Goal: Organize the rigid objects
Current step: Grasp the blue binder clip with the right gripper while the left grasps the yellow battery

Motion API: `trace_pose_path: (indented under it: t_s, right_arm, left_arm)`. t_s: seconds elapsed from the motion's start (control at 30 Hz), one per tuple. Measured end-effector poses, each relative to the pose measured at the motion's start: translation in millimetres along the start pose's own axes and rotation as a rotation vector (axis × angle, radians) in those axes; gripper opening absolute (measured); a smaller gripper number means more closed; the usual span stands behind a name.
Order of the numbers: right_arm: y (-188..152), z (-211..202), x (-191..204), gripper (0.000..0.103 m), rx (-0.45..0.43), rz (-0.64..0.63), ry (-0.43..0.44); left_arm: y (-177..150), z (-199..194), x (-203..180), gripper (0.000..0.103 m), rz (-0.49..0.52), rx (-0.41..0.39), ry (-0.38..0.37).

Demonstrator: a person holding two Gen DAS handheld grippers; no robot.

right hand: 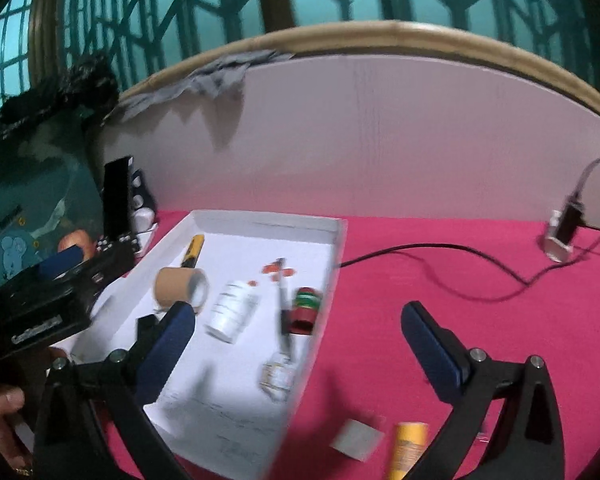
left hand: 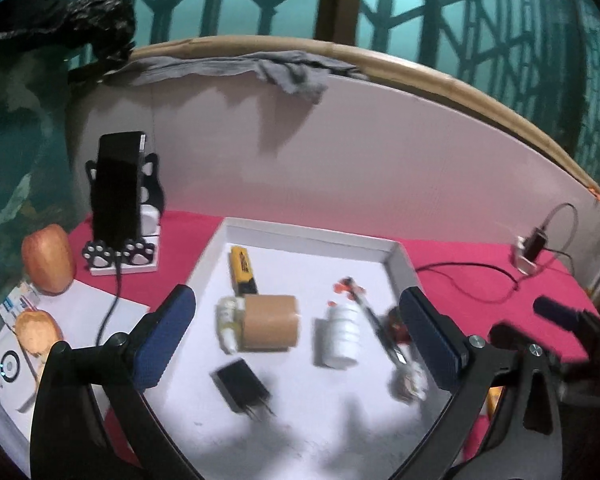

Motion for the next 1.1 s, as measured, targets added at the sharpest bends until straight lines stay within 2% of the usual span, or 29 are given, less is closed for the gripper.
trace_pose_path:
  t_s: [0.17,0.3,0.5,0.57,0.63,0.67,0.77,0.83,0.87,0.9,0.93,1.0,1.1]
  right_arm:
    - [2.3,-25.4,-59.2,0.103,-0.026,0.109,-0.062]
    - [-10.5,-37.9,-101.8,0.103,-0.016,0.207,-0.096]
    - [-48.2,-34.3,-118.1,0.102,0.049,0.131,-0.166]
    - [-55.6,-27.6,-127.0,0.095,0.081,0.152,-0.177]
    - [-58.2,-16.2,-133.6,0.082,0.106,0.196,-0.166]
    - [-58.7,-11.4,-134.0,0.073,0.114,0.202,-0.167]
    - [-60.8,4.1,-128.8,0.058,0.139,0.181,-0.163]
    - [-62.9,14.0,-123.7,0.057,0.157,0.173,-0.15]
    - [-64.5,19.1,-121.9,0.049,0.168,0.164,-0.153]
    - [-68.0,25.8,-120.9,0.035,0.188,0.15,-0.165]
    - [-70.9,30.0,-122.4,0.029,0.201,0.149,-0.171]
    - [-70.5,25.4,-127.5,0.022,0.192,0.163,-0.154]
    - [-73.7,12.4,-145.2,0.022,0.18,0.184,-0.162]
  left_arm:
    - [-4.1,-10.3,-34.7,0.103,0.045,-0.002,-0.097]
    - [-8.5,-12.6,-64.0,0.103,0.097,0.01,-0.164]
    - [-25.9,-6.2,-103.2,0.103,0.205,0.063,-0.224]
    - [-31.0,-2.8,-112.6,0.103,0.227,0.085,-0.233]
    - [-34.8,-1.6,-120.3,0.103,0.248,0.098,-0.24]
    - [-36.9,-1.6,-124.8,0.103,0.262,0.104,-0.246]
    - [-43.9,-5.1,-140.5,0.103,0.307,0.113,-0.28]
    - [-50.3,-8.7,-153.8,0.103,0.331,0.129,-0.336]
    - [-52.9,-10.8,-159.8,0.103,0.341,0.134,-0.364]
    - [-56.6,-14.1,-168.7,0.103,0.355,0.139,-0.394]
    - [-60.3,-16.7,-177.1,0.103,0.372,0.144,-0.42]
    - [-69.1,-19.0,-194.1,0.103,0.395,0.162,-0.476]
    - [-82.1,-12.0,-214.8,0.098,0.381,0.234,-0.534]
Point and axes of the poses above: each gripper's, at about its wrist camera, not at the fingertips, and z roughly the way its jaws point, x to its left, y to its top, the point moved 4 cm from there along z, roughly the way its jaws point, and after that the axes turned 10 degrees about z, right-handed, at the moved point
